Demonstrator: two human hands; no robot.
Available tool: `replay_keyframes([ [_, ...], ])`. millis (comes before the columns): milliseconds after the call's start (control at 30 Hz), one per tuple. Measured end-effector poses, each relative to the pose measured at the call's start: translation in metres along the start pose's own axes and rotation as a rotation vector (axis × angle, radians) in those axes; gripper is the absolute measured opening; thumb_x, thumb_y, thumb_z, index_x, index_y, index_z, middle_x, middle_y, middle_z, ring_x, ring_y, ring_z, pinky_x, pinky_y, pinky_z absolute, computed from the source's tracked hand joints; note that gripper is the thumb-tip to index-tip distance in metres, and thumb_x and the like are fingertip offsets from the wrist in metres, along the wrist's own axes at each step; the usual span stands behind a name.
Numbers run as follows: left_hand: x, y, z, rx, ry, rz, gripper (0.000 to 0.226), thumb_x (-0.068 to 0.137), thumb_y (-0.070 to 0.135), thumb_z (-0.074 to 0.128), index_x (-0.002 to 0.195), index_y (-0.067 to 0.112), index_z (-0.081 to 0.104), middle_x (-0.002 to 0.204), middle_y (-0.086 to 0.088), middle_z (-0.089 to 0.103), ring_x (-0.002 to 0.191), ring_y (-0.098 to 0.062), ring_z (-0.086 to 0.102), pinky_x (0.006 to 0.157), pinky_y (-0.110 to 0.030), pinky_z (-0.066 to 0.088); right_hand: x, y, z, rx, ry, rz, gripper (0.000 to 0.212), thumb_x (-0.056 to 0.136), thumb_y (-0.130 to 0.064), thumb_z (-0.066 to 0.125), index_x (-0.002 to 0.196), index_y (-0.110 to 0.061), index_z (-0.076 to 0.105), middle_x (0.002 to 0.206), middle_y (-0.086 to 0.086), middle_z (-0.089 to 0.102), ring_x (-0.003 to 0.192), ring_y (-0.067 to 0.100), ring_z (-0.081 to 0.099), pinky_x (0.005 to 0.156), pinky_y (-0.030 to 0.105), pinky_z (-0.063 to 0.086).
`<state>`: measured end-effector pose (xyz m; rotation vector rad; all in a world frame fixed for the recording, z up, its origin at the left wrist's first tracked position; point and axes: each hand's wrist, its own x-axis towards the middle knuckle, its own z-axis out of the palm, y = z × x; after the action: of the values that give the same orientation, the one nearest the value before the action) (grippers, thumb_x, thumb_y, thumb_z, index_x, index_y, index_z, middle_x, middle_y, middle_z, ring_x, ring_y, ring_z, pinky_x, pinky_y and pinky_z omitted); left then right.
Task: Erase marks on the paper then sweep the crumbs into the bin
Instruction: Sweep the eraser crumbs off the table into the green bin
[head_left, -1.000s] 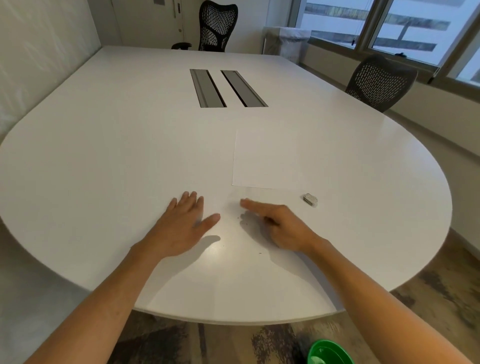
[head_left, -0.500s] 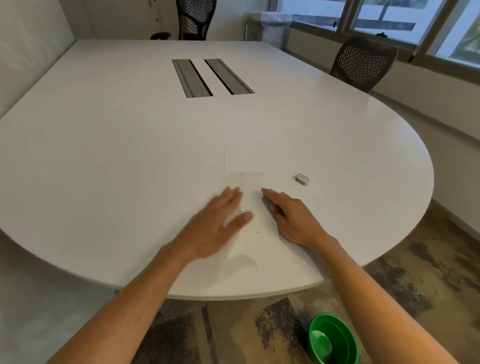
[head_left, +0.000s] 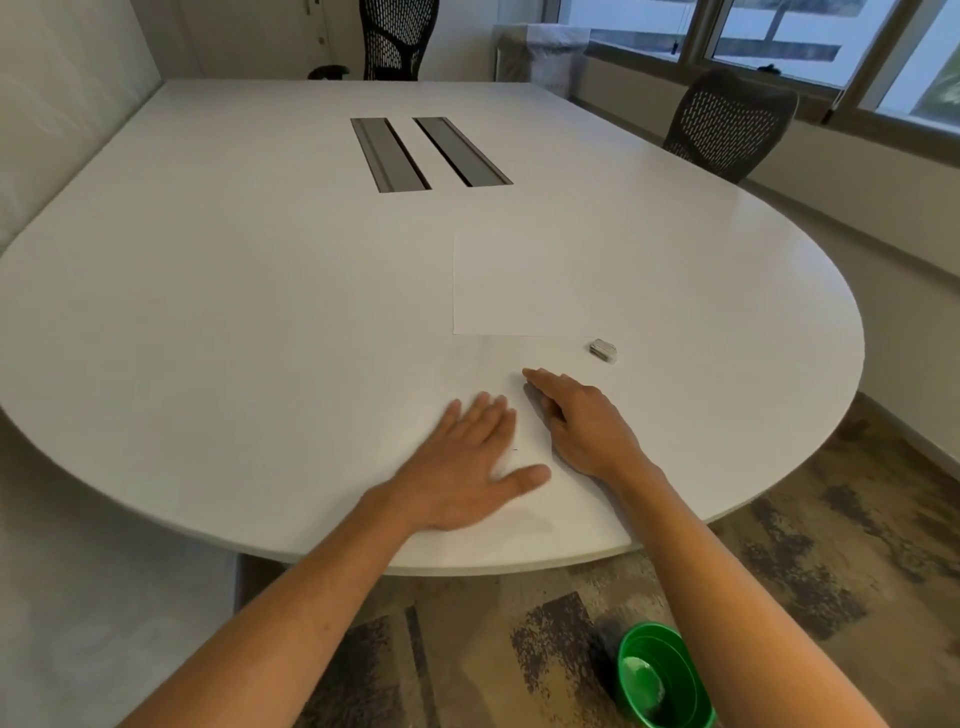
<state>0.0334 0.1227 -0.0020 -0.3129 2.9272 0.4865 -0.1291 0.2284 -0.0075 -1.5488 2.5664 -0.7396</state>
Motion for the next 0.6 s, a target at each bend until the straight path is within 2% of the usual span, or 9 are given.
replay_keyframes([
  [67,-0.004,0.008,-0.003,-0.189,-0.005,0.06,0.085,0.087,0.073,0.014,0.155,0.025,-0.006,0.159,0.014,-0.017,0.141,0.005,-0.021,0.119,-0.025,-0.01,-0.001,0.001,0.0,-0.005,-0.004,-0.015,0.041,0.1,-0.021,0.035,0.141,-0.025,0.041,0.118,0.001,0.061,0.109,0.024,0.055,0.086,0.034,0.044],
  [133,-0.008,0.007,-0.012,-0.439,0.066,0.06,0.077,0.091,0.064,0.026,0.155,0.029,0.004,0.159,0.02,-0.006,0.14,0.011,-0.009,0.114,-0.015,-0.004,-0.002,0.002,-0.001,-0.004,-0.011,-0.029,0.043,0.099,-0.017,0.035,0.141,-0.024,0.041,0.123,0.003,0.06,0.112,0.025,0.054,0.088,0.035,0.043],
  [200,-0.009,-0.008,-0.021,-0.523,0.273,-0.006,0.072,0.093,0.059,0.033,0.155,0.025,0.018,0.16,0.013,0.01,0.144,0.005,0.005,0.118,-0.021,0.003,-0.003,0.002,-0.001,-0.002,-0.008,-0.023,0.042,0.1,-0.018,0.034,0.141,-0.023,0.042,0.121,0.002,0.061,0.109,0.024,0.054,0.085,0.034,0.042],
  [267,-0.005,-0.033,-0.028,-0.412,0.467,-0.166,0.071,0.096,0.059,0.034,0.152,0.016,0.027,0.161,0.002,0.02,0.148,-0.006,0.012,0.121,-0.028,0.004,-0.002,0.003,-0.001,0.006,0.01,-0.018,0.039,0.102,-0.021,0.034,0.14,-0.024,0.043,0.116,-0.002,0.062,0.105,0.023,0.054,0.08,0.032,0.041],
  [300,-0.004,-0.045,-0.031,-0.312,0.469,-0.271,0.076,0.095,0.062,0.029,0.153,0.012,0.025,0.161,-0.001,0.019,0.149,-0.011,0.01,0.121,-0.03,0.003,-0.002,0.003,-0.001,0.008,0.013,-0.02,0.039,0.102,-0.021,0.035,0.14,-0.024,0.043,0.113,-0.003,0.062,0.104,0.023,0.055,0.078,0.032,0.041],
  [400,-0.001,-0.067,-0.025,-0.049,0.246,-0.477,0.103,0.079,0.078,0.005,0.155,0.009,0.011,0.164,-0.009,0.005,0.151,-0.022,-0.003,0.121,-0.044,-0.002,-0.002,0.003,0.0,0.007,0.009,-0.03,0.041,0.099,-0.016,0.037,0.139,-0.023,0.043,0.112,-0.003,0.062,0.103,0.023,0.054,0.078,0.034,0.044],
  [500,0.001,-0.051,-0.016,0.041,0.152,-0.443,0.108,0.074,0.082,-0.002,0.155,0.013,-0.001,0.163,-0.01,-0.009,0.149,-0.022,-0.014,0.12,-0.045,-0.008,-0.002,0.003,-0.002,0.01,0.005,-0.038,0.041,0.1,-0.016,0.035,0.14,-0.022,0.042,0.113,-0.002,0.061,0.104,0.023,0.053,0.078,0.035,0.044],
  [600,0.004,-0.018,-0.006,0.041,0.084,-0.291,0.108,0.07,0.086,-0.009,0.155,0.021,-0.005,0.162,-0.004,-0.017,0.147,-0.017,-0.021,0.12,-0.044,-0.011,-0.002,0.003,-0.002,0.007,-0.006,-0.031,0.044,0.099,-0.014,0.034,0.141,-0.023,0.041,0.12,-0.002,0.059,0.109,0.024,0.052,0.079,0.035,0.042],
])
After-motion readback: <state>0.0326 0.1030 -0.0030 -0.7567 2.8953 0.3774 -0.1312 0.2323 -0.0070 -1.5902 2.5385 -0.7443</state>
